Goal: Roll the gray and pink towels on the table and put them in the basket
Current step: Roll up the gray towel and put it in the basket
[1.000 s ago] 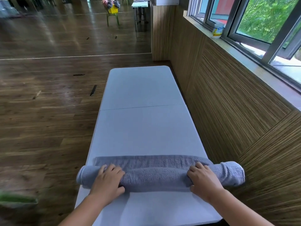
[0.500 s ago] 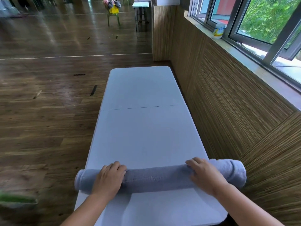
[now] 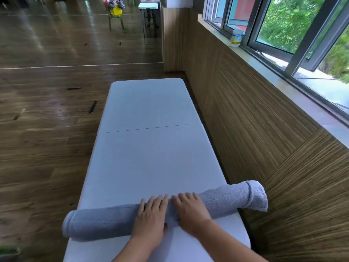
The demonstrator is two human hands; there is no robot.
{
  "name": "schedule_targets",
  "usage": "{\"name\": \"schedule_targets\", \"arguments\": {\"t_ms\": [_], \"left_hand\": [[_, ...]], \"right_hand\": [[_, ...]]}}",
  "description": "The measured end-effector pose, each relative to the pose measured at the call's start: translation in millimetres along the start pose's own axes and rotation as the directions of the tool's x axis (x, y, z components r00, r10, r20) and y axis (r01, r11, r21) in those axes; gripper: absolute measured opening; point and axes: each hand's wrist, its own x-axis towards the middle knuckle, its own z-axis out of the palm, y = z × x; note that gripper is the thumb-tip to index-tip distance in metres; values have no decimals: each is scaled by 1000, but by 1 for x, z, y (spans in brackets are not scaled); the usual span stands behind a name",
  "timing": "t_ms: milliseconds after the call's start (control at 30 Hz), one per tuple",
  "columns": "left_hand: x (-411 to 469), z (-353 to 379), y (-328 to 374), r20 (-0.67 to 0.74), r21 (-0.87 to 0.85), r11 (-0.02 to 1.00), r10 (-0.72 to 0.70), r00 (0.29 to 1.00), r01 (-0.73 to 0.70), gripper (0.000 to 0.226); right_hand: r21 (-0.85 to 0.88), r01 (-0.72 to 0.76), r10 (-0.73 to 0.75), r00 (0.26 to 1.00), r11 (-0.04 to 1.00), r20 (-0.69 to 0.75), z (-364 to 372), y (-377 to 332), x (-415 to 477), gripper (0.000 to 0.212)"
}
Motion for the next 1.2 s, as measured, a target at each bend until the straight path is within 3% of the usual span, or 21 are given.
{"name": "schedule_targets", "arguments": {"t_ms": [100, 200, 367, 500, 667, 933, 1067, 1133, 1200], "left_hand": [[10, 1, 7, 0, -3, 998, 68, 998, -68, 94], [-1, -5, -26, 36, 37, 994, 101, 994, -102, 91], [-36, -33, -113, 95, 139, 989, -57, 994, 44, 94], [-49, -49, -150, 162, 185, 954, -268, 950, 237, 98], [-33, -50, -130, 122, 112, 924, -378, 918, 366, 84], [-43, -29, -83, 178, -68, 808, -568, 804, 586, 90], [-29, -20, -31, 168, -214, 708, -652, 739, 673, 87], [-12, -17, -7, 225, -333, 624, -675, 702, 707, 82], [8, -14, 11, 302, -451, 508, -687, 661, 734, 77]], "right_hand": [[41, 67, -67, 998, 997, -14, 2, 0, 3, 59], [55, 117, -116, 993, 992, -23, 4, 46, -16, 64], [2, -85, 85, 994, 996, 62, -8, 154, -62, 81], [61, -230, 212, 953, 971, 218, -18, 189, -78, 92], [131, -298, 270, 942, 945, 198, -16, 175, -70, 90], [106, -422, 398, 897, 900, 194, -23, 123, -86, 45], [201, -387, 346, 915, 900, 209, -14, 75, -72, 64], [275, -351, 308, 932, 895, 188, -14, 47, -55, 80], [318, -344, 299, 936, 884, 183, -17, 23, -39, 80]]}}
